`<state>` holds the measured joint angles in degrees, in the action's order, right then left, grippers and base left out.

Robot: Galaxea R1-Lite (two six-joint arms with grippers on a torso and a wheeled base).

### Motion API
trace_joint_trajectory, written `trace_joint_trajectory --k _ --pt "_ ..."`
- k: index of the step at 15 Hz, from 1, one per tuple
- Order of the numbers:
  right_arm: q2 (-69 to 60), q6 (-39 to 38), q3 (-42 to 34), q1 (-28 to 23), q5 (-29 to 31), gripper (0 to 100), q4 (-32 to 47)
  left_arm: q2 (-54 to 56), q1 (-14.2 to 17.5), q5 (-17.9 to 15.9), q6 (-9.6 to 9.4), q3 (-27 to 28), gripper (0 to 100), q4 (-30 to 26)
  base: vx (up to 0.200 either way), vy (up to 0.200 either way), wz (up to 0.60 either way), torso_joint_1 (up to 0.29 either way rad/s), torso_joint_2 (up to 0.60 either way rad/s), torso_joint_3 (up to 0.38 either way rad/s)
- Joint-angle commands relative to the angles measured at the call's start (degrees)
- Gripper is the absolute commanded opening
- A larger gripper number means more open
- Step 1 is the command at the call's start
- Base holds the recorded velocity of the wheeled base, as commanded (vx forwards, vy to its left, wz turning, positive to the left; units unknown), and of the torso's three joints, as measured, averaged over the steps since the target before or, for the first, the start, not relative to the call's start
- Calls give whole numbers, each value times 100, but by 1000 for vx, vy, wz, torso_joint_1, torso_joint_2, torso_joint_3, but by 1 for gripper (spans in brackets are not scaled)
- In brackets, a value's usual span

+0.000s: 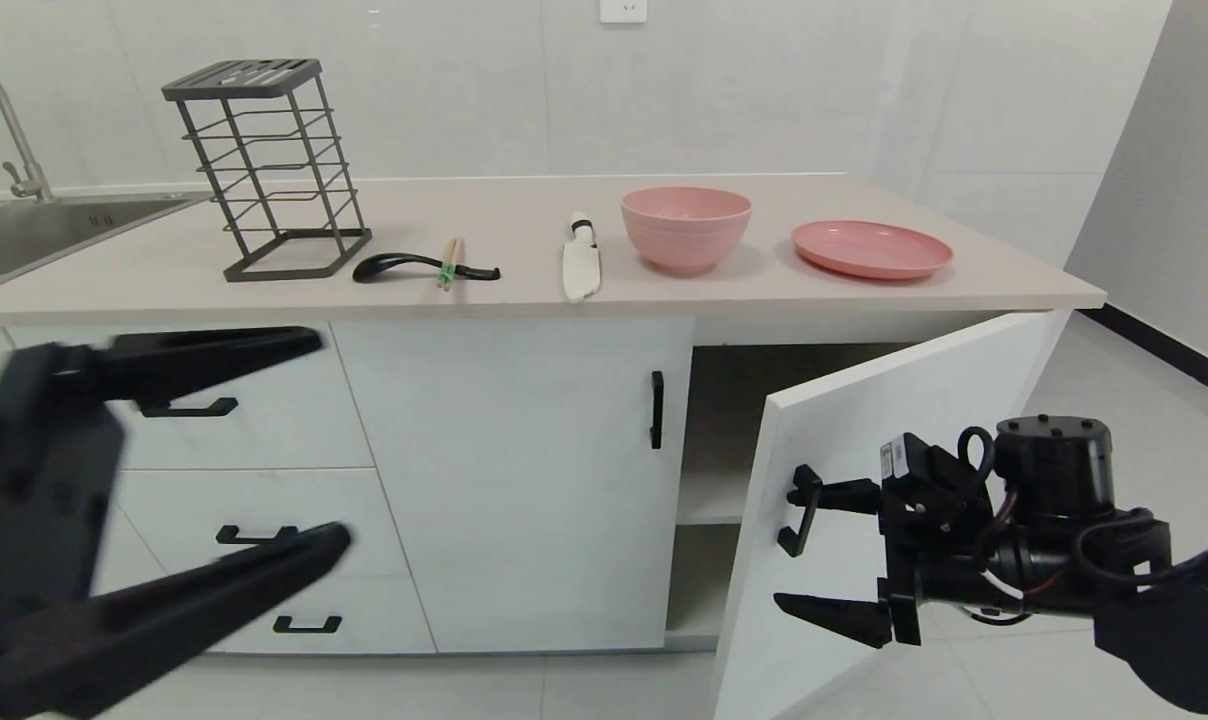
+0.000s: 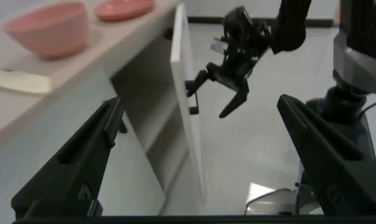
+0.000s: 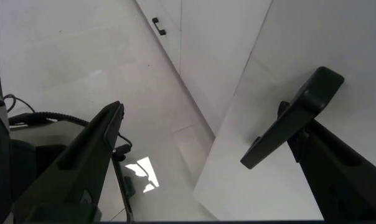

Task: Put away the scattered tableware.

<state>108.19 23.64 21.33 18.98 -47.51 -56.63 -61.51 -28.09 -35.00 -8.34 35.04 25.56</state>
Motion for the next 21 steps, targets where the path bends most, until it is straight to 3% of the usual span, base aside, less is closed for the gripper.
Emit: trace_joint_trajectory --k 1,3,5,7,12,16,18,21 --pt "-290 18 -50 44 -57 100 -33 -4053 -1480 468 -458 1032 100 1170 0 0 0 0 0 0" --pt "-325 18 -59 44 -48 100 -33 -4861 -1639 626 -458 1295 100 1698 0 0 0 0 0 0" --pt "-369 27 -68 44 -48 100 -42 -5345 -1621 819 -168 1313 100 2445 0 0 0 0 0 0" --pt "-360 27 -68 44 -48 100 -42 -5362 -1568 1057 -27 1313 100 2533 0 0 0 0 0 0" --pt "-360 27 -68 44 -39 100 -42 -5687 -1621 1136 -45 1453 100 2735 0 0 0 0 0 0" --pt "-378 27 -138 44 -39 100 -42 -6171 -1718 1136 -54 2227 100 3192 0 0 0 0 0 0" --pt "-466 27 -358 36 -48 100 -191 -6355 -1832 1074 -27 2236 100 3596 0 0 0 0 0 0" --pt "-580 27 -437 -17 -39 100 -200 -6566 -1902 1021 -54 2288 100 3684 0 0 0 0 0 0"
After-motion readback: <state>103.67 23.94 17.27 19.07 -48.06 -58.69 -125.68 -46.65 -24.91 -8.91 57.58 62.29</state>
